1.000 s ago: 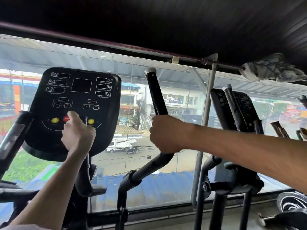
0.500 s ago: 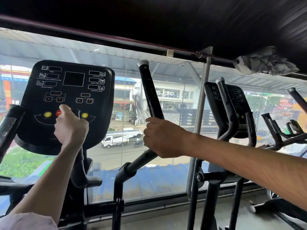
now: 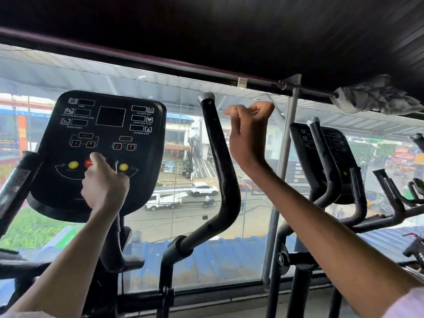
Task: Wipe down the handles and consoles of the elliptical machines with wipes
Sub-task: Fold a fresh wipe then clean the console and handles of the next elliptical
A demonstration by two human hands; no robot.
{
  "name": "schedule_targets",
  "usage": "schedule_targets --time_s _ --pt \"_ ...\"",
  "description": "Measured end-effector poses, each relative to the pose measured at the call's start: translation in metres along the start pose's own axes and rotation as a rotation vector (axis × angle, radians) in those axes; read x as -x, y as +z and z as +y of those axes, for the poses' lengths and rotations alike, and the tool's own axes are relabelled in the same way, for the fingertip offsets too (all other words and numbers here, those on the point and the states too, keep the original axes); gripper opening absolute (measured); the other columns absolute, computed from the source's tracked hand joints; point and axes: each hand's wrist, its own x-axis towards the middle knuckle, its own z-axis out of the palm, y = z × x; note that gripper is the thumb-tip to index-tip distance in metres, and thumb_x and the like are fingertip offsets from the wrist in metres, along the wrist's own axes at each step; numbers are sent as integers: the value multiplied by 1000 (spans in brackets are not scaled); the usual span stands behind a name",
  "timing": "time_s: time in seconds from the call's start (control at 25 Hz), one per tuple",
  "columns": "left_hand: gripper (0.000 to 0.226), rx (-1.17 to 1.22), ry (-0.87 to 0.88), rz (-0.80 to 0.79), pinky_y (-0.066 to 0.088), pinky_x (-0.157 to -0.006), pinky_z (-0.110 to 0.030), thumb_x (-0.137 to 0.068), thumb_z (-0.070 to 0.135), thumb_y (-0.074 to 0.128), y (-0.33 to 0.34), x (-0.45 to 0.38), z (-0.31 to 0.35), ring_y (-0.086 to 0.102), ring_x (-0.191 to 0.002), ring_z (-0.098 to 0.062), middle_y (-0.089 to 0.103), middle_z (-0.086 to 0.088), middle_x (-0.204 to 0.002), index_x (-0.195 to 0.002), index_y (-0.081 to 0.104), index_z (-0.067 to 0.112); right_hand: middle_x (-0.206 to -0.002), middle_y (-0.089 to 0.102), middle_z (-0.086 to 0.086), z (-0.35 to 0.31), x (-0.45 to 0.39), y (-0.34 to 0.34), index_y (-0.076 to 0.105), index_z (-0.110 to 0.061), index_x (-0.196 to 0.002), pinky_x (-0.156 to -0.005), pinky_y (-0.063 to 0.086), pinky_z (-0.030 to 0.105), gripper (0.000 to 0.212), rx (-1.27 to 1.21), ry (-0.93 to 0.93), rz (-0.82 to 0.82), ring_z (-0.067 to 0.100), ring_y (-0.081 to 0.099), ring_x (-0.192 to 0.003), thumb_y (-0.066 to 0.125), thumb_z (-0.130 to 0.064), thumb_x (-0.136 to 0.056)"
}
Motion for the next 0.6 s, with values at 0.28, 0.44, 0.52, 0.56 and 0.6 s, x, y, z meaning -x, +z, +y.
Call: schedule_targets --time_s 0.28,0.44,0.52,0.56,0.6 --pt "33 4 -14 3 39 -69 -44 -81 1 57 4 -4 -3 57 -89 -46 60 -24 -96 -108 40 9 -76 65 -2 14 -49 52 66 -8 -92 -57 54 23 29 -512 811 -272 16 64 -69 50 -28 -105" --pt "32 9 -12 0 39 -68 -44 -80 0 56 5 -6 -5 53 -83 -42 59 -22 -93 -105 39 10 -74 62 2 6 -49 45 65 -9 -90 -61 54 25 16 -693 924 -362 15 59 -65 62 -22 -99" --pt "31 10 -3 5 39 -67 -44 -80 1 57 6 -6 -5 53 -82 -42 59 -22 -92 -104 39 10 -75 66 1 12 -39 36 69 -10 -96 -60 54 23 5 -829 926 -365 12 61 -64 65 -8 -95" --pt "31 8 0 8 39 -67 -44 -81 1 57 6 -5 -5 54 -84 -43 59 -22 -92 -105 40 10 -78 70 1 16 -34 32 70 -10 -101 -60 55 22 11 -896 939 -362 11 64 -66 65 -3 -93" --pt "31 4 -2 12 39 -67 -43 -81 2 57 6 -5 -4 55 -85 -44 59 -21 -91 -105 40 9 -81 72 1 20 -30 31 71 -10 -105 -61 56 21 17 -954 957 -352 11 66 -68 66 0 -92"
